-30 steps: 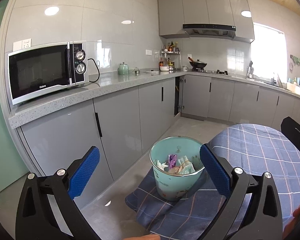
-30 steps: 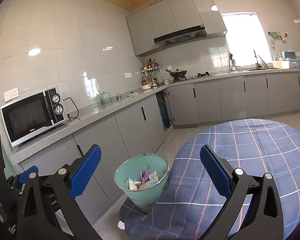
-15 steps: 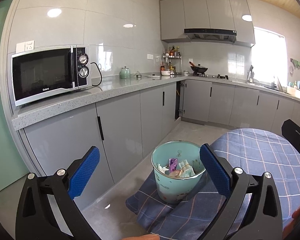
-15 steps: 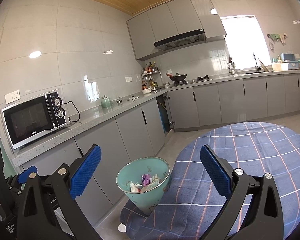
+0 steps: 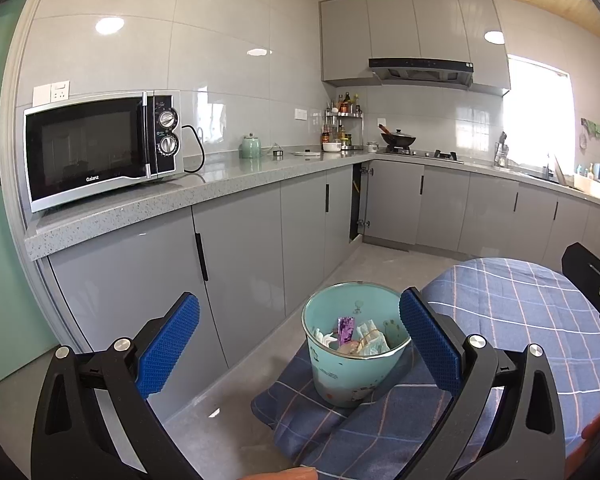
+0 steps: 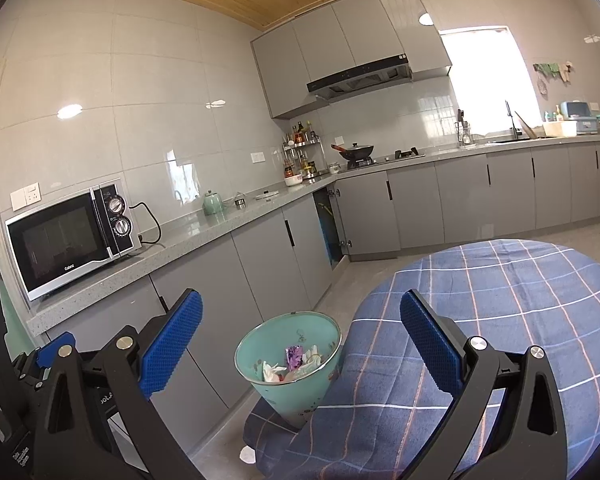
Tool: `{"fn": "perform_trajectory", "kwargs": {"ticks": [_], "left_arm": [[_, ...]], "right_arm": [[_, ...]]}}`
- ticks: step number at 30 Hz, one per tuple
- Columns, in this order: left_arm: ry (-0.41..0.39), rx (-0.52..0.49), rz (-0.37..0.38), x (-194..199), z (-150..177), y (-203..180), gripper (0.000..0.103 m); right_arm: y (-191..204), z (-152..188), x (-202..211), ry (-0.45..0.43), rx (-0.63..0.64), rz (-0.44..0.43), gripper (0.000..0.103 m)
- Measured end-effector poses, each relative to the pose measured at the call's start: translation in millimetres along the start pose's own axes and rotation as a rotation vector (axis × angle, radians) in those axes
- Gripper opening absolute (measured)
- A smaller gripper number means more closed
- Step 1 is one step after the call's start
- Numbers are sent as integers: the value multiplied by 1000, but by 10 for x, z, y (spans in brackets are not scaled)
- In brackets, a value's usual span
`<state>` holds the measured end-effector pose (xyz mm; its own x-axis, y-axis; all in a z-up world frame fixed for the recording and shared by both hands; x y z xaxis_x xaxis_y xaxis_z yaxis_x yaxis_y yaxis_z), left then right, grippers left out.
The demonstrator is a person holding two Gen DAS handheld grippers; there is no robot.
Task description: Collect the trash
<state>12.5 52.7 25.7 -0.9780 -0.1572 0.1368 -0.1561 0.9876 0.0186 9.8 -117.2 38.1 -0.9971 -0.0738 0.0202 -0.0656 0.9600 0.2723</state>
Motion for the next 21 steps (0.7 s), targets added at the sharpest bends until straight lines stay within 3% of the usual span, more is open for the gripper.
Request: {"fn": "perform_trajectory", "kwargs": {"ticks": [21], "left_arm": [[0, 9, 0, 9, -18, 6, 98]], "right_arm": [[10, -6, 20, -3, -1, 2, 97]]}}
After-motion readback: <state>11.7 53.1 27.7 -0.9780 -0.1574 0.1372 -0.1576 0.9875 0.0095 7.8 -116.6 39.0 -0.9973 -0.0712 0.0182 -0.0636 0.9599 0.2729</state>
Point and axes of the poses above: each gripper's, at about its wrist camera, not at the fingertips, and x roughly against the way its jaws point, y to its left, z to its underside, the point moved 4 cm from there along -x, roughly the way its jaws point, and after that the axes turned 11 degrees about -y, right-handed, at the moved point
